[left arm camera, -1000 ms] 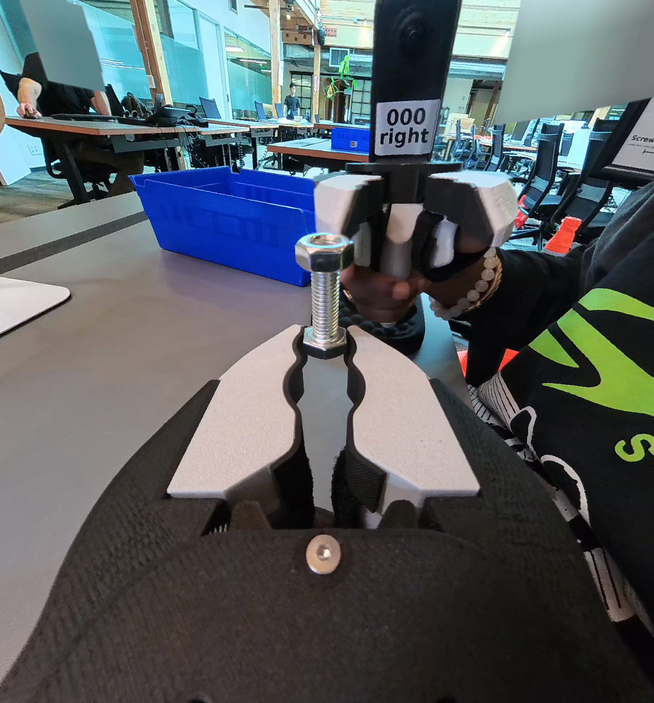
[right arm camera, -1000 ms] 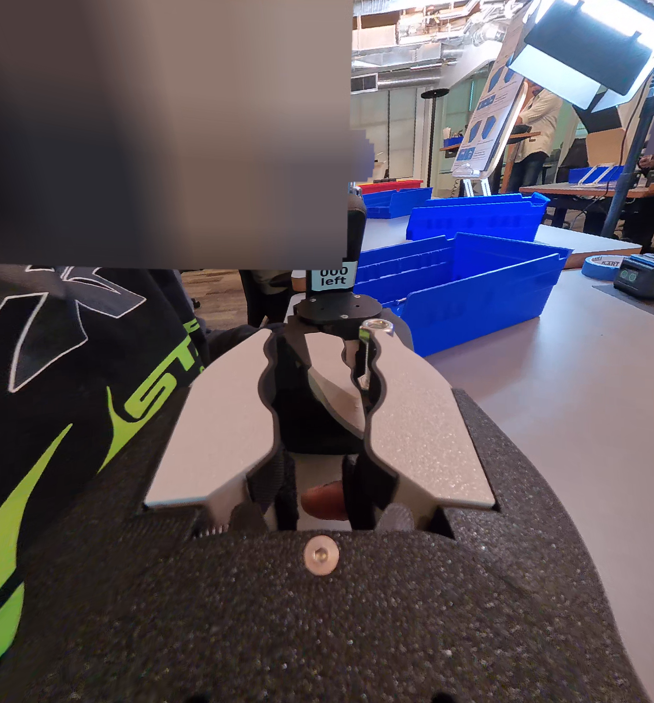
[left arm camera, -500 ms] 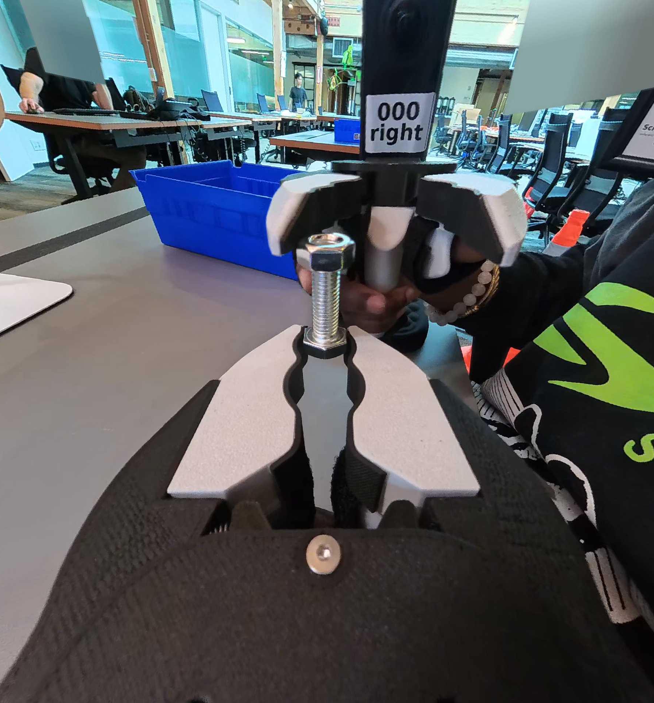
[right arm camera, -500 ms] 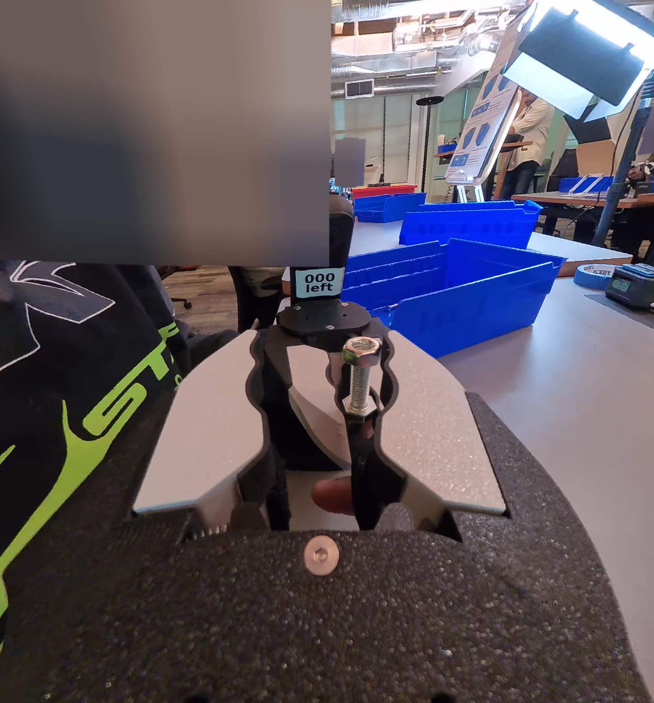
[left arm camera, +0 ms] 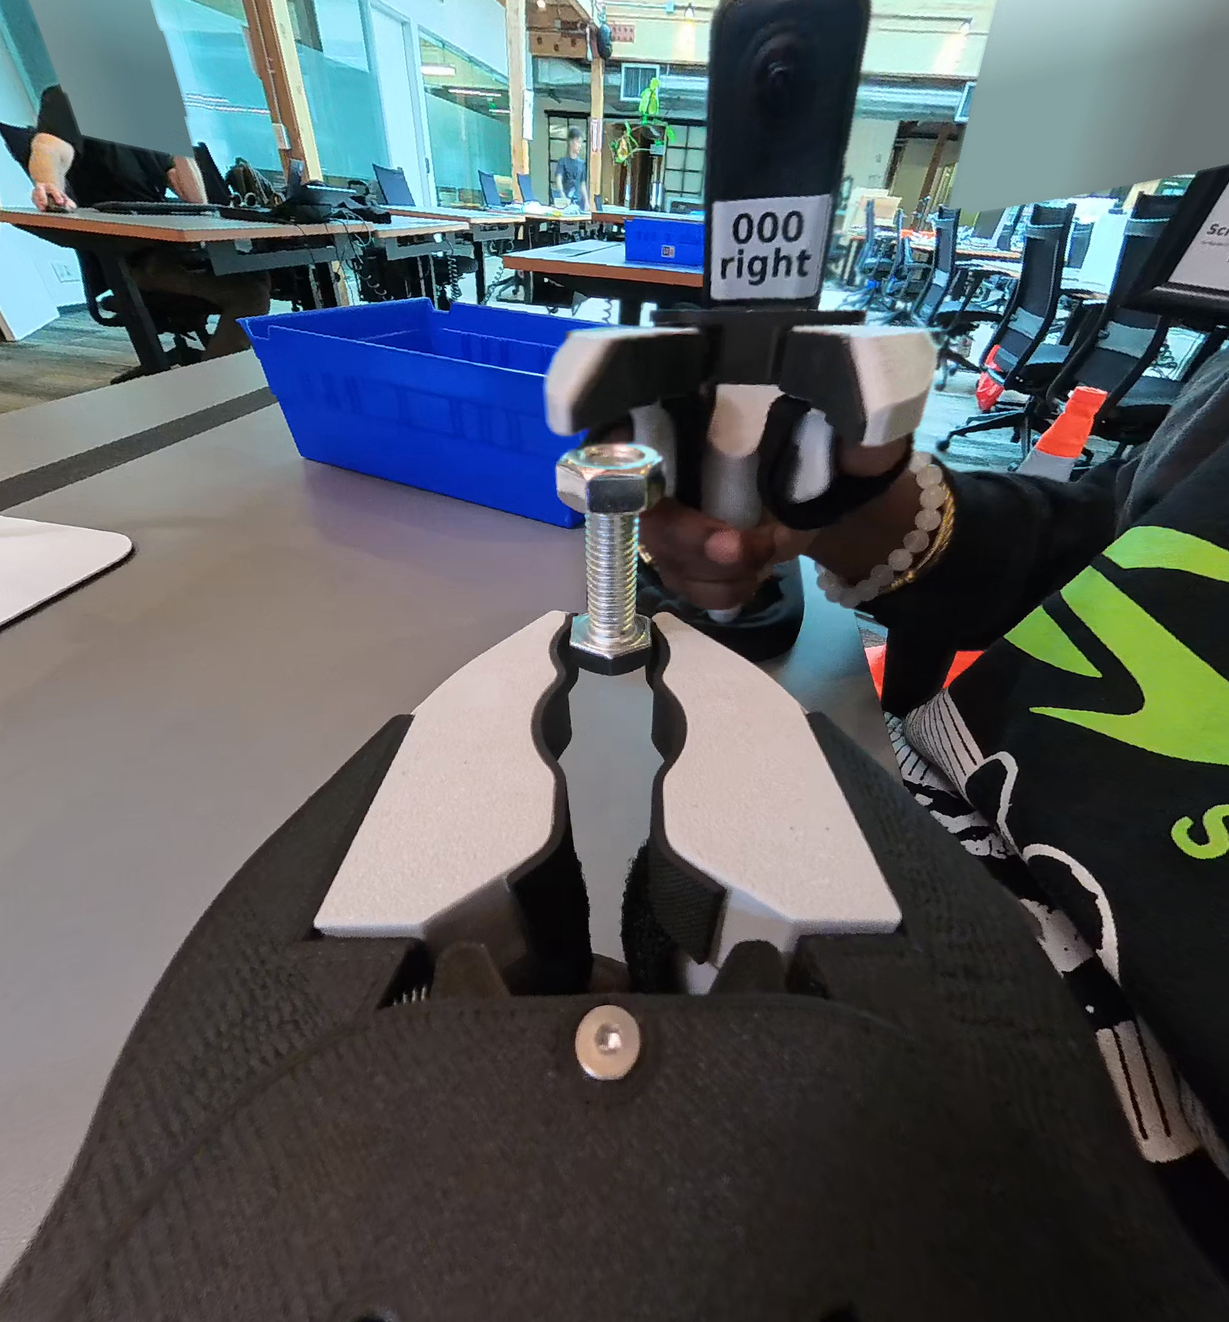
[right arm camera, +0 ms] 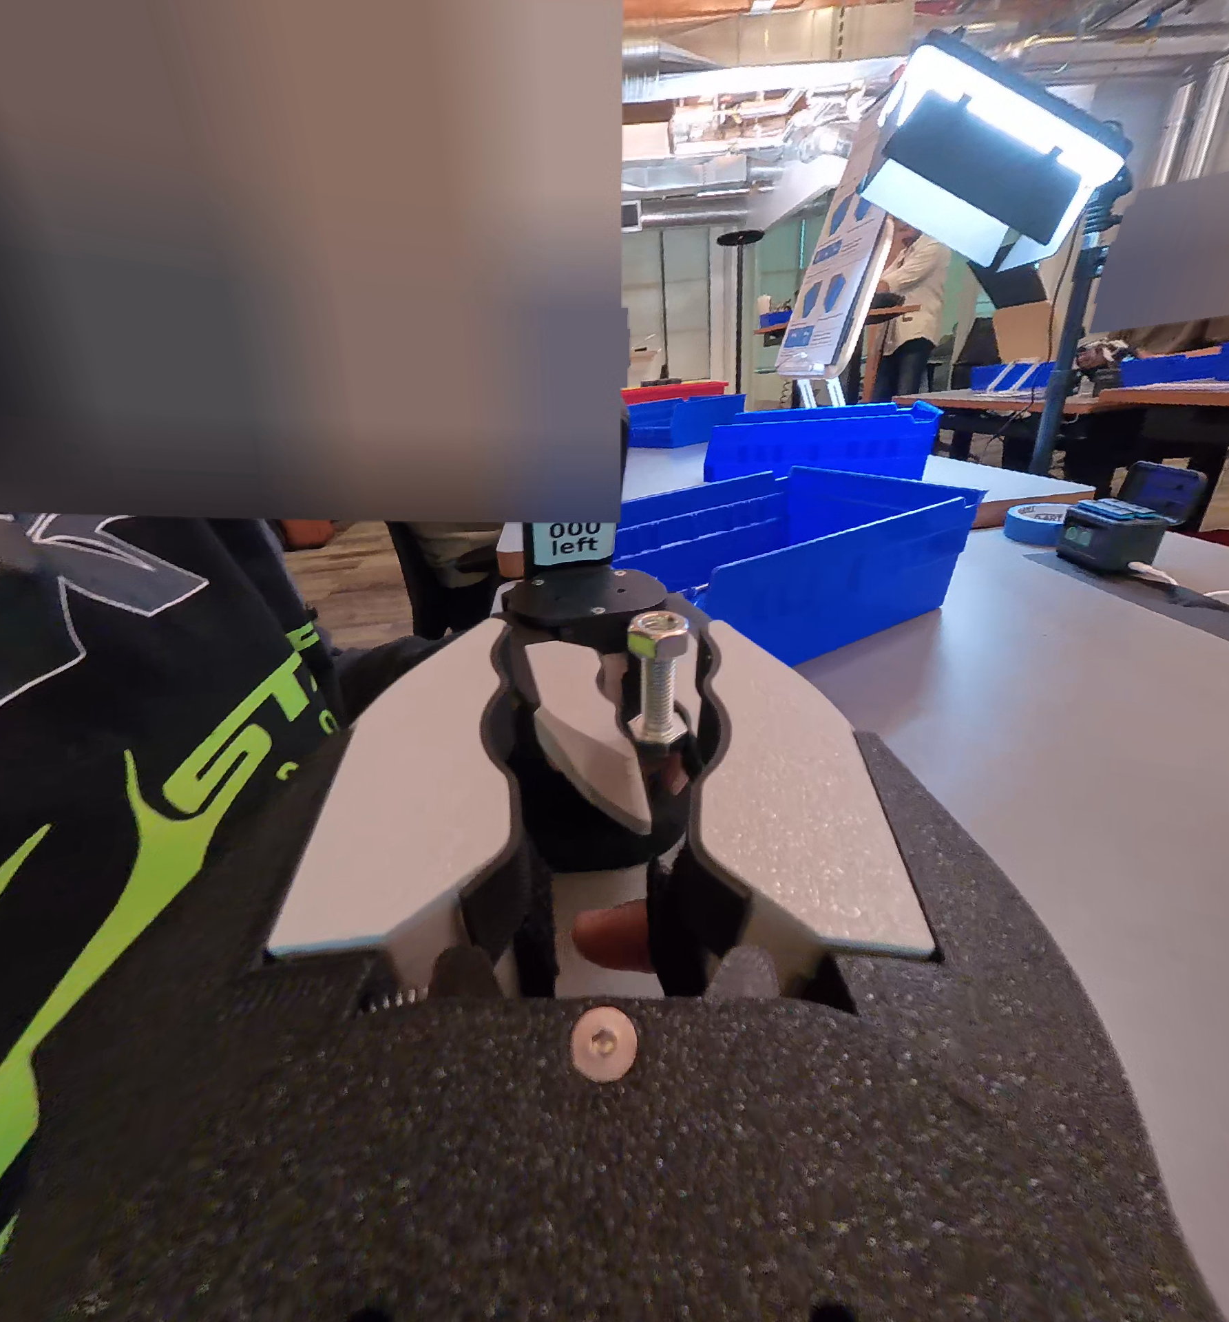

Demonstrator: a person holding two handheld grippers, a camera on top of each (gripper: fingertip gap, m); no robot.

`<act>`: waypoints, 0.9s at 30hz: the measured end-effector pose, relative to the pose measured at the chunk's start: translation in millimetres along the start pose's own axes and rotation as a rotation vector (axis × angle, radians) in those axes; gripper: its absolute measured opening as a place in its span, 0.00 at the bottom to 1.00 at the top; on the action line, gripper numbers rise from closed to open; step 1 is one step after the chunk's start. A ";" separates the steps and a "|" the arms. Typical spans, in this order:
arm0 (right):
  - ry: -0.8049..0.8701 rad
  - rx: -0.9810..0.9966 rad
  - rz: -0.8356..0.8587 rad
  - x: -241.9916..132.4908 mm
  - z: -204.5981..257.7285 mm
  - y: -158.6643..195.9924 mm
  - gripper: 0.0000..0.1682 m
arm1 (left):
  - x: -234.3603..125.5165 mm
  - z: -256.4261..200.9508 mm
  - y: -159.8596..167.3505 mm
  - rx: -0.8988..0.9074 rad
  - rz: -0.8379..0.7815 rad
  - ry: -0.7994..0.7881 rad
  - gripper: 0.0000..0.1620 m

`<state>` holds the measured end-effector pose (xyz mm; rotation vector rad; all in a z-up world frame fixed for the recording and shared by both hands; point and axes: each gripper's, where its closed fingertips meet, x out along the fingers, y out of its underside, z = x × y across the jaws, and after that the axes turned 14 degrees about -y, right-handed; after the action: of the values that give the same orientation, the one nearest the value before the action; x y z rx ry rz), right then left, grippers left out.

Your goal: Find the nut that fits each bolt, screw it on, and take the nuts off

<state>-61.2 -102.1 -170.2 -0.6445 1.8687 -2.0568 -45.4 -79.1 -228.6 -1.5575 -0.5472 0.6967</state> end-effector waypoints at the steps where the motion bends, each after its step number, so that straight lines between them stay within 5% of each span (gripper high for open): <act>1: -0.001 0.002 0.001 2.7 -2.4 0.9 0.31 | -0.1 -0.1 -0.1 0.001 0.000 0.001 0.11; 13: -0.046 0.001 0.029 12.8 -1.3 8.8 0.31 | 0.5 -0.3 0.8 0.000 0.011 0.011 0.11; 21: -0.014 -0.016 -0.005 -6.6 7.7 5.4 0.14 | 0.5 0.3 0.4 0.001 0.009 0.009 0.11; 27: -0.012 -0.009 0.012 13.4 -7.4 9.1 0.32 | 0.2 -0.5 0.3 0.007 0.007 0.013 0.11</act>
<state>-77.2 -103.4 -177.9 -0.6450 1.8712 -2.0337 -44.9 -79.3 -228.9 -1.5569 -0.5289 0.6926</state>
